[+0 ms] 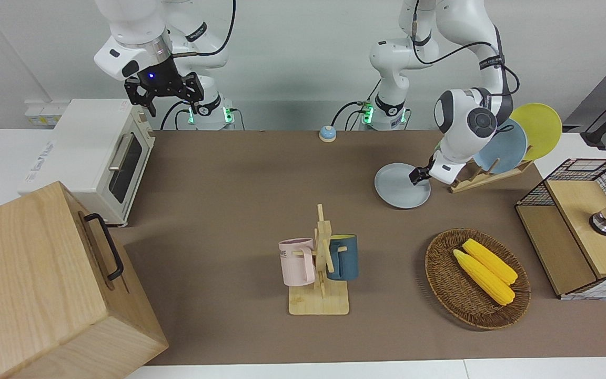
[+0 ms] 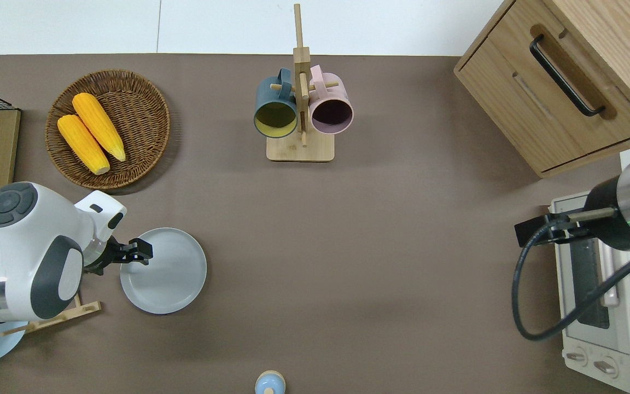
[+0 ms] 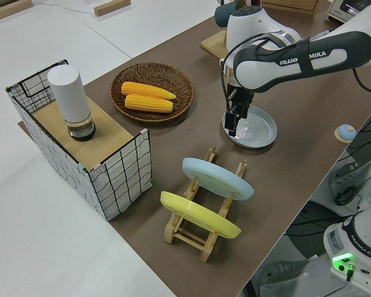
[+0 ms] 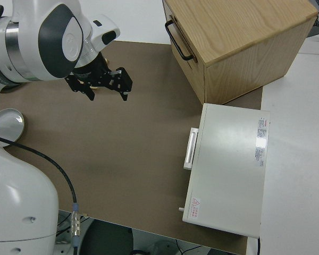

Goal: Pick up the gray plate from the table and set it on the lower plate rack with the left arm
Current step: 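Move the left gripper to the edge of the gray plate nearest it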

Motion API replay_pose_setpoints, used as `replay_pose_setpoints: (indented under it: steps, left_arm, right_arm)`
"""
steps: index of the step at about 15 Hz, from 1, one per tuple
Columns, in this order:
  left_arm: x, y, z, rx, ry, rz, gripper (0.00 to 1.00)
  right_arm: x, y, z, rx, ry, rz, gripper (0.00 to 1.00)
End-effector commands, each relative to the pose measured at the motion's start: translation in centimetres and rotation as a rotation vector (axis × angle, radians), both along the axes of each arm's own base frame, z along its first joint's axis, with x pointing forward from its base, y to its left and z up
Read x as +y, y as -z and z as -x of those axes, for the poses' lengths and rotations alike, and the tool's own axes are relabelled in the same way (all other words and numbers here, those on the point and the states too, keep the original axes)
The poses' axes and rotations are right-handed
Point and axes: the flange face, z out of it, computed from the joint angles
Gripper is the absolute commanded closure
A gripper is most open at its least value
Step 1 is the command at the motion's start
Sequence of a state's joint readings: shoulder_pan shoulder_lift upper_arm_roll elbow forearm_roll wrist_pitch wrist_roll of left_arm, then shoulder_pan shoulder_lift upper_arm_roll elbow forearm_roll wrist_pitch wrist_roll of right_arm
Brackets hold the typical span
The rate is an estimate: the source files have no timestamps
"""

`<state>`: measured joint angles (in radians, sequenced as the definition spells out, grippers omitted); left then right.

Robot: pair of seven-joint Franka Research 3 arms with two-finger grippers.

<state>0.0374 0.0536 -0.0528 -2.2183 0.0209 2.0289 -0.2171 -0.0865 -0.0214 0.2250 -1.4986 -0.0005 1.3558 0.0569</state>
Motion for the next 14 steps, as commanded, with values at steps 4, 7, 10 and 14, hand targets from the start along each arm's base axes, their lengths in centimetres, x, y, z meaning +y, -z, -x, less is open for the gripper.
replay_pose_setpoints:
  steps: [4,7,10,14]
  left_arm:
    - [1.6,2.5,-0.1,-0.001,-0.038,-0.003,0.39]
    - [1.6,3.2,-0.1,0.013,-0.037,0.000,0.84]
    - [1.5,3.3,0.0,0.018,-0.037,0.001,0.95]
    - [1.5,3.7,0.0,0.024,-0.035,0.002,1.00]
  right_arm:
    - [-0.4,-0.4,0.3,0.005,0.005,-0.002,0.011]
    - [-0.4,-0.4,0.3,0.005,0.005,-0.002,0.013]
    - [-0.4,-0.4,0.3,0.005,0.005,-0.002,0.011]
    - [-0.3,-0.4,0.3,0.005,0.003,-0.002,0.011]
